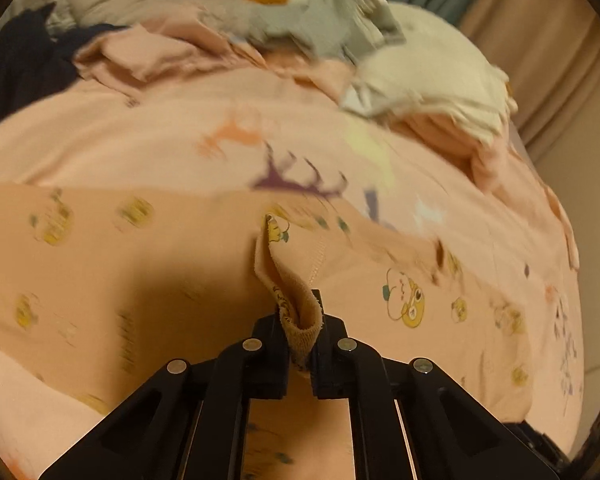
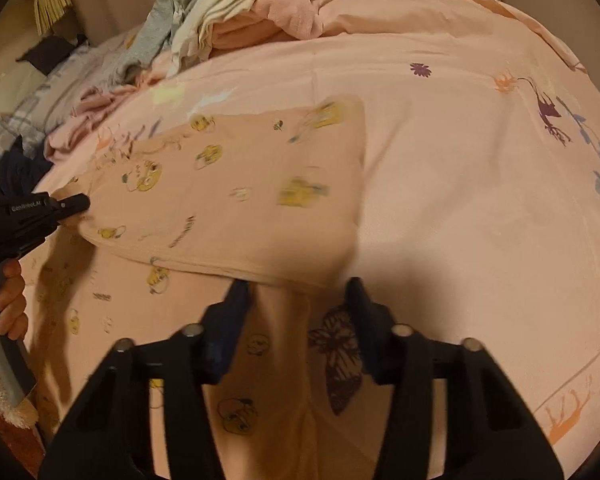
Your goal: Fold small clothes
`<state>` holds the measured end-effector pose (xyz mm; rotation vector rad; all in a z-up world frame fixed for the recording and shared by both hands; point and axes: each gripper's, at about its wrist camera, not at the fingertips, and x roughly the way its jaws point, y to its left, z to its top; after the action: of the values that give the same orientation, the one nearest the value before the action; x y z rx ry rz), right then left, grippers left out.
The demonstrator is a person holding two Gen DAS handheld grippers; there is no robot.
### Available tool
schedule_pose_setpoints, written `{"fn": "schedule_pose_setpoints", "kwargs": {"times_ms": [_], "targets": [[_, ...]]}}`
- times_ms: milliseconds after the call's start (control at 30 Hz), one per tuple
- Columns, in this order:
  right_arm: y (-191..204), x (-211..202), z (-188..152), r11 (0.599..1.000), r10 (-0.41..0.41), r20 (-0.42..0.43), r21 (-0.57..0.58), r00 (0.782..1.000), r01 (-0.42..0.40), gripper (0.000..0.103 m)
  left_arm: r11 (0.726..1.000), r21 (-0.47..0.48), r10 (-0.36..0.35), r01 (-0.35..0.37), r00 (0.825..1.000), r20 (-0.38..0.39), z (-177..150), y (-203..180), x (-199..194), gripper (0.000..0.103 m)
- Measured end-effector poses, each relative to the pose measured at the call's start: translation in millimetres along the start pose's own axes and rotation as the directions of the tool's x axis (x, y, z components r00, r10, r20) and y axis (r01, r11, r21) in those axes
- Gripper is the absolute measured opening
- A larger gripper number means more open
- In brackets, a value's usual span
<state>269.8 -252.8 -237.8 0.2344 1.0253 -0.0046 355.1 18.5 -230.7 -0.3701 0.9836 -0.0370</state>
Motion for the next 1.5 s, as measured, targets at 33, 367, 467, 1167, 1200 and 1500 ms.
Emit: {"fn": "schedule_pose_setpoints", "kwargs": {"times_ms": [33, 367, 467, 1167, 1200, 1500], "targets": [[-2, -1, 0, 1.0, 0.006, 0.009, 0.016, 1.0, -0.006, 0.036, 1.0, -0.006, -0.019, 0.019, 1.0, -0.019, 4, 5, 2, 0.007], [-19, 11, -3, 0.996, -0.058, 0.01, 0.072, 0.998, 0.057, 0.015, 0.995, -0.096, 0.012, -0.018, 0.998, -0.067, -1, 50, 5, 0.007], [-18, 12, -5, 0.995, -0.065, 0.016, 0.071, 0.998, 0.064, 0.015, 0.995, -0.102, 0.004, -0.011, 0.997, -0.072, -1, 52, 0, 0.01], [-14, 14, -8, 0.995, -0.099, 0.04, 0.02, 0.994, 0.098, 0.017, 0.999, -0.043, 0.004, -0.009, 0.993, -0.12, -14, 55, 7, 0.011], [-15, 14, -8, 0.995, -0.093, 0.04, 0.023, 0.995, 0.092, 0.017, 0.998, -0.06, -0.023, 0.015, 0.99, -0.136, -15, 63, 2, 0.011], [-7, 14, -12, 0.991, -0.134, 0.062, 0.006, 0.989, 0.134, 0.019, 0.961, -0.277, -0.028, 0.02, 0.999, -0.024, -12, 183, -95, 0.055]]}}
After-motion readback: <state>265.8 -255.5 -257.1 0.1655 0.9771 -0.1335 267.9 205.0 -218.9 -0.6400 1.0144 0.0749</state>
